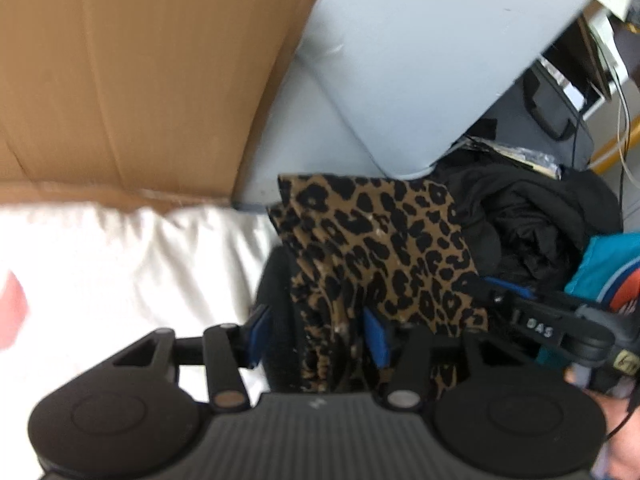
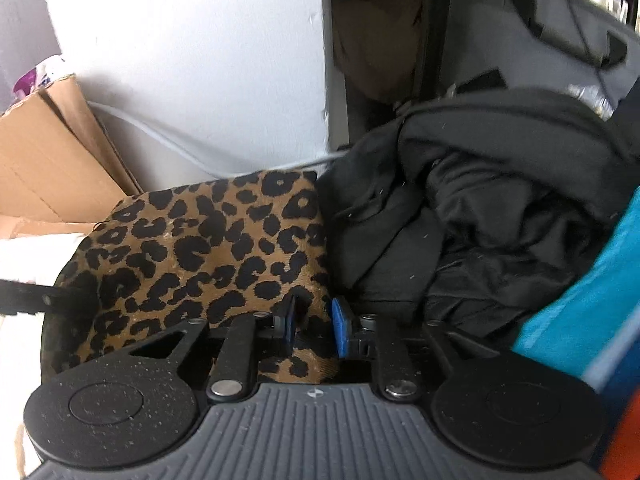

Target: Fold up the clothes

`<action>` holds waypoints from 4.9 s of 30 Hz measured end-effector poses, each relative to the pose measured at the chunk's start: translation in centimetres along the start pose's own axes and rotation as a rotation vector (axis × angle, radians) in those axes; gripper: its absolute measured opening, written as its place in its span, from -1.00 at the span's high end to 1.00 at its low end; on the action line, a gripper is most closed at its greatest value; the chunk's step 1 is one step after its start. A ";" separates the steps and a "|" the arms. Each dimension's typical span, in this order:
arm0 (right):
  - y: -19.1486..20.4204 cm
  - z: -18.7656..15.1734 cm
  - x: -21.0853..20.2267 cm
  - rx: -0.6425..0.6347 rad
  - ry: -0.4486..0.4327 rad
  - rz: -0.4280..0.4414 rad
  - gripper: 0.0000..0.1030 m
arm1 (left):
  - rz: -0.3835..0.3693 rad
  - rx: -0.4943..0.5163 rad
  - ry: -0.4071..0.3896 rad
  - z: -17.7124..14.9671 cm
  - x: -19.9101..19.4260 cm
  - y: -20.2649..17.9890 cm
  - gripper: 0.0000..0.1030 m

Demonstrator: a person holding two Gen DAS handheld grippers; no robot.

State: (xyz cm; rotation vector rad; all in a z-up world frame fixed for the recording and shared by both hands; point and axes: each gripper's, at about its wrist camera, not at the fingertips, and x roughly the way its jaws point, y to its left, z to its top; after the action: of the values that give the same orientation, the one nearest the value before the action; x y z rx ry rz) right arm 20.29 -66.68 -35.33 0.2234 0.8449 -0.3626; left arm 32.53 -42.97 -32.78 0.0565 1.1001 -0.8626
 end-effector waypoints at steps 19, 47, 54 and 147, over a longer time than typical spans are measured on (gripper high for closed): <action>2.3 -0.4 0.4 -0.078 -0.056 0.115 0.60 | 0.010 0.209 -0.035 0.1 1.7 -3.9 0.70; 4.1 -3.8 -2.7 -0.152 0.034 0.208 0.37 | -0.074 0.175 -0.056 -4.9 -0.2 -4.7 0.46; 3.4 -7.0 -4.0 -0.148 0.043 0.200 0.37 | -0.037 0.196 -0.073 -7.7 -0.9 -4.9 0.22; 12.8 -1.5 -41.3 0.074 0.163 0.128 -0.99 | 0.348 -0.030 -0.011 -11.7 -46.8 -6.6 -0.99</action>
State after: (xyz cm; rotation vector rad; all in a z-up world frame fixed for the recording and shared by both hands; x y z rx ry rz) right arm -0.80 -45.26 -4.18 0.3781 0.9730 -0.2582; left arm 11.48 -15.17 1.16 0.2120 1.0538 -0.5342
